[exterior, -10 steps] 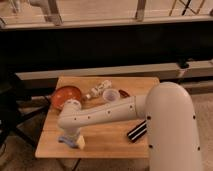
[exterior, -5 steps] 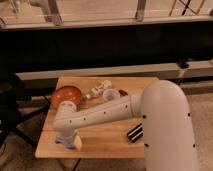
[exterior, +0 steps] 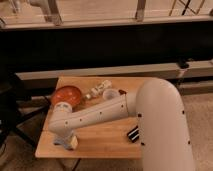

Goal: Place the white sponge in the ceramic bowl

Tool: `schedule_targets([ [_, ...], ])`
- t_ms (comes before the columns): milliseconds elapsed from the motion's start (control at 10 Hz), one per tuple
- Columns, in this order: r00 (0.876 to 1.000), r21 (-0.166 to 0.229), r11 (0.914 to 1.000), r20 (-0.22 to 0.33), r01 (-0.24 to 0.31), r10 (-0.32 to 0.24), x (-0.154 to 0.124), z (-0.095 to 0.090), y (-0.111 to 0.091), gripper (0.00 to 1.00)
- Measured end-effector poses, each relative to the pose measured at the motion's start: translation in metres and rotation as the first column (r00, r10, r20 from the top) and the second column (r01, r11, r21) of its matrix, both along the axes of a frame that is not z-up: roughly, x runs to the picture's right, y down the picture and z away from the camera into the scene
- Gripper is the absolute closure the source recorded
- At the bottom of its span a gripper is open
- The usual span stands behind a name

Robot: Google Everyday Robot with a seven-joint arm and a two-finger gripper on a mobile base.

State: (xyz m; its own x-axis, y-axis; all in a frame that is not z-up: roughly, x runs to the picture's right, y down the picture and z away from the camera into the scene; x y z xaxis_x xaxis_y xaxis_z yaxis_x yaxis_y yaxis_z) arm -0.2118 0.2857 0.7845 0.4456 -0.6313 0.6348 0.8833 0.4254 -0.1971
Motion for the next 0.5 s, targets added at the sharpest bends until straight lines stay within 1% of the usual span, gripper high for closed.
schedule_targets([
  [100, 1.0, 0.0, 1.0, 0.001, 0.001, -0.001, -0.0002, -0.0002, 0.0002, 0.99],
  [500, 1.0, 0.0, 1.0, 0.018, 0.003, -0.003, 0.0012, -0.0021, 0.0004, 1.0],
])
